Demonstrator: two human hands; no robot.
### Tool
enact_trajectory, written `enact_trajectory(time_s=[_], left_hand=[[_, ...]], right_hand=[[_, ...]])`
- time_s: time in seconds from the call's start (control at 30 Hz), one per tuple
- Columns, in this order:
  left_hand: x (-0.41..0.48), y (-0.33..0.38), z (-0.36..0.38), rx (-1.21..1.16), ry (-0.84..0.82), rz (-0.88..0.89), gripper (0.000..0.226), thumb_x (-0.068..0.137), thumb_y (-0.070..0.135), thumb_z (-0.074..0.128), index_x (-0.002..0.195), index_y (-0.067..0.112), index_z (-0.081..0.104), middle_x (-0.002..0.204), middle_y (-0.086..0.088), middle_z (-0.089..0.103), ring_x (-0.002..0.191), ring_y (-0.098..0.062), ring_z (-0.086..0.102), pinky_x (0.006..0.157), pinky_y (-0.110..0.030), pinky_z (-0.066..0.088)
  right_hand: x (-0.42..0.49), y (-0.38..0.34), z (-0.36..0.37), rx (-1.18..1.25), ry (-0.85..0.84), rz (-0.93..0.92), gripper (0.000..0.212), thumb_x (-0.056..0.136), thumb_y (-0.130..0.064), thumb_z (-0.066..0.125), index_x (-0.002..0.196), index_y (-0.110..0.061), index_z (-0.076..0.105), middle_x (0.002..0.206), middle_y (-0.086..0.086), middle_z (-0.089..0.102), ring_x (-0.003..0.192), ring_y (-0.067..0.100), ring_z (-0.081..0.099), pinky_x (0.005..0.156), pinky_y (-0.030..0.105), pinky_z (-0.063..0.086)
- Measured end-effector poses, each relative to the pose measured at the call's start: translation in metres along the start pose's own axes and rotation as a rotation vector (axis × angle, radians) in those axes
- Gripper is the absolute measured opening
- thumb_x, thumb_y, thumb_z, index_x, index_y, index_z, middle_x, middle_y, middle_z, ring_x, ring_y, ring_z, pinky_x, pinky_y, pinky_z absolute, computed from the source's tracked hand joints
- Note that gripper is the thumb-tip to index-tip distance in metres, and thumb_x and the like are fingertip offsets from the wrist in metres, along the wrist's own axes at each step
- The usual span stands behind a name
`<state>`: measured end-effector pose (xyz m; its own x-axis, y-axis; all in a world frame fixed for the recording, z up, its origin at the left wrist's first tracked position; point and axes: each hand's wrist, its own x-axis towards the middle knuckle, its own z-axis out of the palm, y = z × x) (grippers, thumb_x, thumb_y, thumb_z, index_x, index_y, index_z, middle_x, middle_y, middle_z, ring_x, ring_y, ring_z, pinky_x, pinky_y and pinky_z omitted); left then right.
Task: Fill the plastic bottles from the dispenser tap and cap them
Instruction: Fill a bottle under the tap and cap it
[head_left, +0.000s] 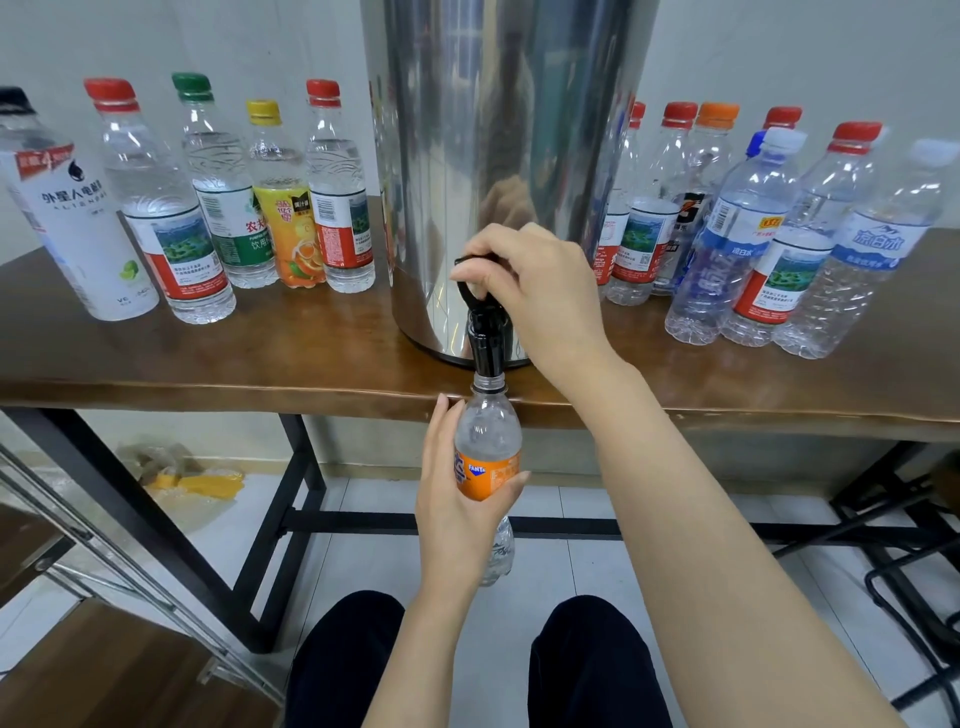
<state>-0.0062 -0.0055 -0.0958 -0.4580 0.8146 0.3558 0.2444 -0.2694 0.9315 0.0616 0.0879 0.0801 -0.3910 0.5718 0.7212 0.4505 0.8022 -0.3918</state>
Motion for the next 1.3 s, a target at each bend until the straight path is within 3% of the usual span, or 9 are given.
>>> enact_trajectory(time_s=[0.13,0.27,0.47,0.6,0.67,0.73,0.97,1.17,1.3], left_hand=[[0.001,0.001,-0.001,0.01,0.001,0.013,0.09,0.072,0.024,0.087,0.147,0.035,0.038,0.152,0.034,0.026,0.139,0.004,0.032,0.106,-0.031,0.048],[0.0,0.001,-0.002,0.005,-0.002,0.004,0.09,0.072,0.023,0.087,0.147,0.036,0.038,0.153,0.033,0.026,0.139,0.004,0.032,0.105,-0.031,0.048],[-0.001,0.002,-0.002,0.012,-0.007,0.016,0.091,0.073,0.023,0.086,0.148,0.033,0.037,0.152,0.036,0.024,0.139,0.009,0.03,0.103,-0.017,0.045],[-0.003,0.002,-0.004,0.013,-0.013,0.015,0.091,0.072,0.021,0.087,0.148,0.034,0.038,0.152,0.036,0.025,0.137,0.012,0.031,0.101,-0.013,0.043],[-0.003,0.002,-0.005,0.014,-0.011,0.012,0.091,0.072,0.022,0.087,0.147,0.036,0.038,0.152,0.036,0.026,0.136,0.013,0.032,0.1,-0.012,0.043],[-0.004,0.003,-0.005,0.008,-0.01,0.009,0.09,0.073,0.023,0.087,0.145,0.041,0.038,0.151,0.036,0.026,0.136,0.012,0.032,0.098,-0.01,0.043],[-0.007,0.006,-0.005,0.023,-0.005,0.001,0.088,0.073,0.022,0.087,0.136,0.056,0.035,0.151,0.036,0.026,0.138,0.009,0.032,0.101,-0.011,0.042],[-0.015,0.008,-0.008,0.066,-0.029,-0.027,0.088,0.072,0.024,0.087,0.134,0.057,0.034,0.15,0.034,0.028,0.136,0.007,0.036,0.103,-0.019,0.046],[-0.021,0.013,-0.015,0.037,-0.03,-0.03,0.087,0.072,0.021,0.088,0.142,0.042,0.041,0.144,0.02,0.044,0.131,-0.004,0.047,0.101,-0.034,0.052]], right_hand=[[0.0,0.005,0.004,0.068,0.035,0.039,0.024,0.085,-0.053,0.058,0.087,-0.032,0.07,0.075,-0.014,0.063,0.077,0.006,0.049,0.066,0.033,0.044],[0.002,0.003,0.004,0.137,0.02,0.084,0.025,0.084,-0.053,0.057,0.086,-0.032,0.07,0.076,-0.018,0.065,0.078,0.009,0.059,0.068,0.041,0.051],[0.0,-0.002,-0.004,0.253,-0.058,0.115,0.009,0.086,-0.039,0.065,0.086,-0.032,0.07,0.075,-0.023,0.066,0.076,0.004,0.061,0.075,0.039,0.054],[-0.012,0.015,-0.025,0.368,-0.117,0.212,0.022,0.089,-0.028,0.066,0.11,-0.024,0.069,0.097,-0.009,0.072,0.087,0.001,0.065,0.079,0.021,0.054],[-0.023,0.035,-0.036,0.281,-0.085,0.302,0.023,0.09,-0.029,0.066,0.113,-0.023,0.068,0.1,-0.01,0.069,0.078,-0.004,0.061,0.066,0.012,0.048],[-0.033,0.059,-0.041,0.098,-0.117,0.403,0.023,0.091,-0.028,0.067,0.113,-0.022,0.067,0.102,-0.008,0.068,0.077,-0.002,0.057,0.066,0.006,0.04],[-0.062,0.09,-0.025,-0.243,-0.546,0.493,0.039,0.095,-0.03,0.063,0.133,-0.025,0.058,0.132,0.005,0.052,0.121,0.028,0.045,0.102,0.043,0.041],[-0.069,0.088,-0.018,-0.25,-0.479,0.436,0.025,0.096,-0.022,0.062,0.12,-0.019,0.067,0.119,0.003,0.056,0.112,0.021,0.045,0.094,0.035,0.041],[-0.072,0.083,-0.02,-0.056,-0.338,0.432,0.019,0.093,-0.016,0.066,0.111,-0.019,0.069,0.098,-0.005,0.056,0.089,0.013,0.047,0.082,0.017,0.037]])
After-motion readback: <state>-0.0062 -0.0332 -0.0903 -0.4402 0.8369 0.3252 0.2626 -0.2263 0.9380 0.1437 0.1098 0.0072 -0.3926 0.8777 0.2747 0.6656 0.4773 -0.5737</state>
